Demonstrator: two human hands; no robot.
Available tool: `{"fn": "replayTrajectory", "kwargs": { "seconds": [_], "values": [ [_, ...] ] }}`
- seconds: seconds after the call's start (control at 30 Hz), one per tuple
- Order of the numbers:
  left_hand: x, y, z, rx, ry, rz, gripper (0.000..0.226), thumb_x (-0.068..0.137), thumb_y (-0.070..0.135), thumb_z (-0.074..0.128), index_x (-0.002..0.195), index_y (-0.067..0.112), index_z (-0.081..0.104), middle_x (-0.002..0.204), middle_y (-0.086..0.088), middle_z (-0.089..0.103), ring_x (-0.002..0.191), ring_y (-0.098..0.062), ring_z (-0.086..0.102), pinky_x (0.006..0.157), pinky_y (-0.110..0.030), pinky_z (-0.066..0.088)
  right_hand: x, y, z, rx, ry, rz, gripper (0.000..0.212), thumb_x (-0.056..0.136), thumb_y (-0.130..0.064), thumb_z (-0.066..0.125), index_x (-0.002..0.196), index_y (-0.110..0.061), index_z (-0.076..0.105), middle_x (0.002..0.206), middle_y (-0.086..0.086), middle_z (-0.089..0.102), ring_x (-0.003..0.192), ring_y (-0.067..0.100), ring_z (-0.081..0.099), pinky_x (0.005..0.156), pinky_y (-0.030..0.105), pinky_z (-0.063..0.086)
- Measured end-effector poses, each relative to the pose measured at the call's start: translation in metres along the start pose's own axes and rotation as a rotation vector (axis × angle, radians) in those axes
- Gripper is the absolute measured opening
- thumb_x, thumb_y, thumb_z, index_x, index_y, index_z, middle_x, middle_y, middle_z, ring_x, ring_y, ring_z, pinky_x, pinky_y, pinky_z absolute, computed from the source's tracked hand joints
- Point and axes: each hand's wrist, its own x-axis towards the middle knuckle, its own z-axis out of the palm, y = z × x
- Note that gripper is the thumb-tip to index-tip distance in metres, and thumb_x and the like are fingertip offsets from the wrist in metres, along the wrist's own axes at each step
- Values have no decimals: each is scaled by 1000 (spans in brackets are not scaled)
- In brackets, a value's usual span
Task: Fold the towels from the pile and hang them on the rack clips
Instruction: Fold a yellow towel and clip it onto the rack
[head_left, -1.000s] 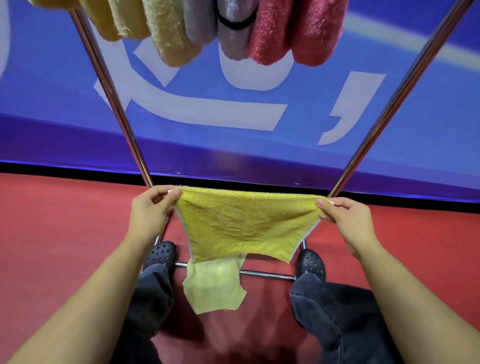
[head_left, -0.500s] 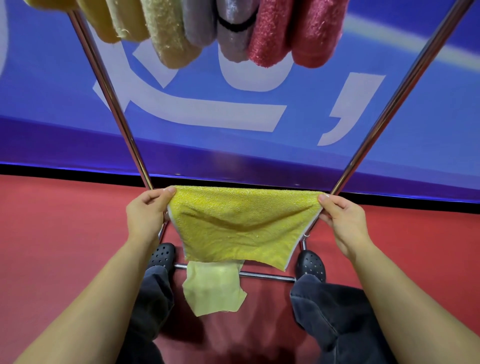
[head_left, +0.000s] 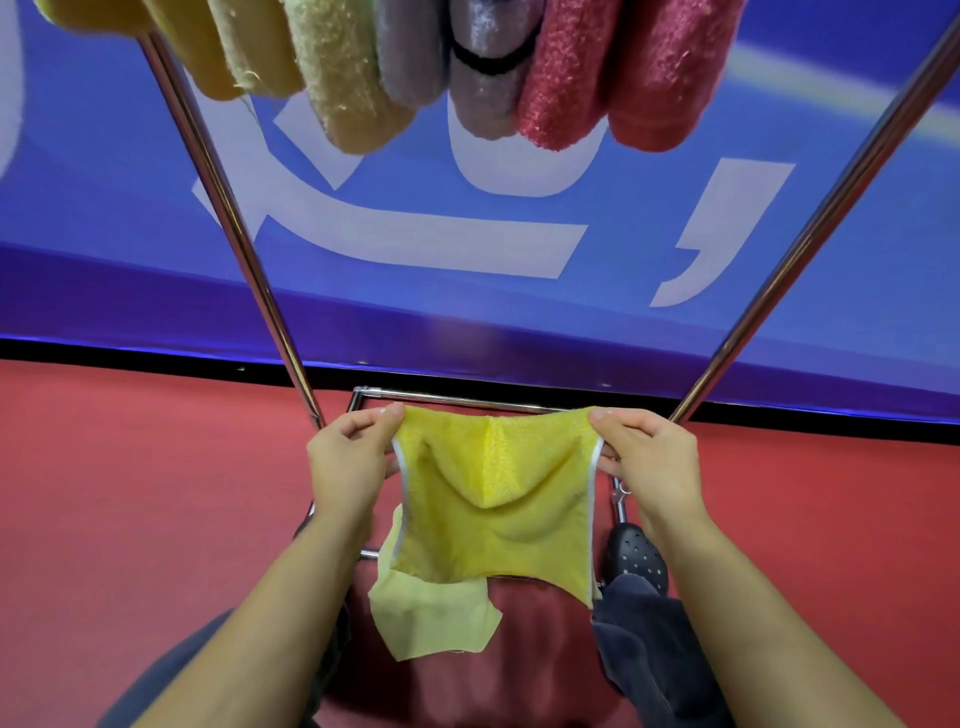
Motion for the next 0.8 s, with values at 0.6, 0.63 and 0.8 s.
{"fn": "replayTrajectory", "kwargs": {
  "seconds": [0.6,0.63,0.8],
  "values": [
    [-24,-10,59,-11,-244,-51,10,90,8,75,97,1,75,92,-30,74,79,-33,70,86,-58,58,-3,22,72,-173,-224,-35,7,91,-11,73,90,-16,78,87,3,80,88,17,77,85,41,63],
    [-26,-9,61,-10,-249,-51,10,90,8,75,96,0,74,90,-29,74,78,-34,70,85,-59,57,-4,22,75,-175,-222,-37,5,90,-13,74,91,-15,79,87,3,80,88,19,77,86,44,63],
    [-27,-8,61,-15,-256,-48,8,90,8,75,95,1,75,84,-21,77,85,-37,76,88,-55,61,-8,22,81,-170,-200,-42,3,88,-16,77,90,-14,78,82,8,79,86,32,77,85,54,61]
  ]
}}
